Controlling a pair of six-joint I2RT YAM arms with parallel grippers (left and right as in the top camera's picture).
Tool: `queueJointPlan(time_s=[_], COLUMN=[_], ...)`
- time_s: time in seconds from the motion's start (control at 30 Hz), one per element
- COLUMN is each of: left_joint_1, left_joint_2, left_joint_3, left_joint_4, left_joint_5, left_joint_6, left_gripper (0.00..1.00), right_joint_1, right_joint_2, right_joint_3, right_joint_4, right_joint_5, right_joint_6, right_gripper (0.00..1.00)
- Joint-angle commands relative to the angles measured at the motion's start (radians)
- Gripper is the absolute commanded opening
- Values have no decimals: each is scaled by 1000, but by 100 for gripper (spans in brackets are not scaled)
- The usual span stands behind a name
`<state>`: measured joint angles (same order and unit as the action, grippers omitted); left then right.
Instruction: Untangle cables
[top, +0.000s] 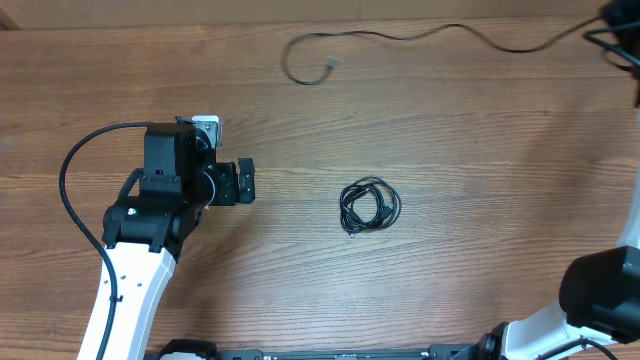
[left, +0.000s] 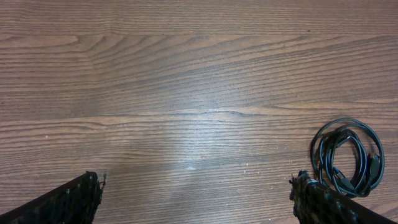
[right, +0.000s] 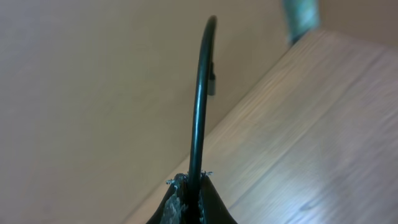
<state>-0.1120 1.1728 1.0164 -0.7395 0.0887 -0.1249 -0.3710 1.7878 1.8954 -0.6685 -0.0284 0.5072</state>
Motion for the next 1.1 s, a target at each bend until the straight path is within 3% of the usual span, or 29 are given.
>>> queueJointPlan(time_s=[0.0,0.1,0.4,0.47,0.5,0.57,0.63,0.77,0.93,1.07], left_joint_1=[-6,-6,-6,-6,-6,-6,-6,-6,-6,-6], left_joint_2=[0,0,0,0,0,0,0,0,0,0], left_joint_3=[18,18,18,18,18,18,18,18,18,18], left_joint_4=[-5,-16,-14,-14,-14,-16,-16,-15,-14,-16], left_joint_5=[-10,-11,-11,-11,-11,-10,-10,-10,-10,-10], left_joint_6=[-11,-10,-11,-11,-11,-11,-11,-11,-11,-11], left_gripper=[99,99,99,100,100,99,99,100,99,100], right_joint_1=[-28,-61,-88,-84,-82,-75,-66,-45,14,109], right_joint_2=[22,53,157,179,190,214,235,251,251,253], right_joint_3=[-2,-19,-25,-25,-25,-25,-25,-25,-24,-24], right_joint_4=[-14,-36,-87,-85,-84,-87,-93,-107,-110,-112], right_joint_5=[83,143,77,11,-11,-58,-126,-344,-591,-566], right_joint_6=[-123,-122,-124,-123,-123,-124,-136,-235,-235,-235], right_gripper=[4,4,7,22,39,60,72,86,90,100])
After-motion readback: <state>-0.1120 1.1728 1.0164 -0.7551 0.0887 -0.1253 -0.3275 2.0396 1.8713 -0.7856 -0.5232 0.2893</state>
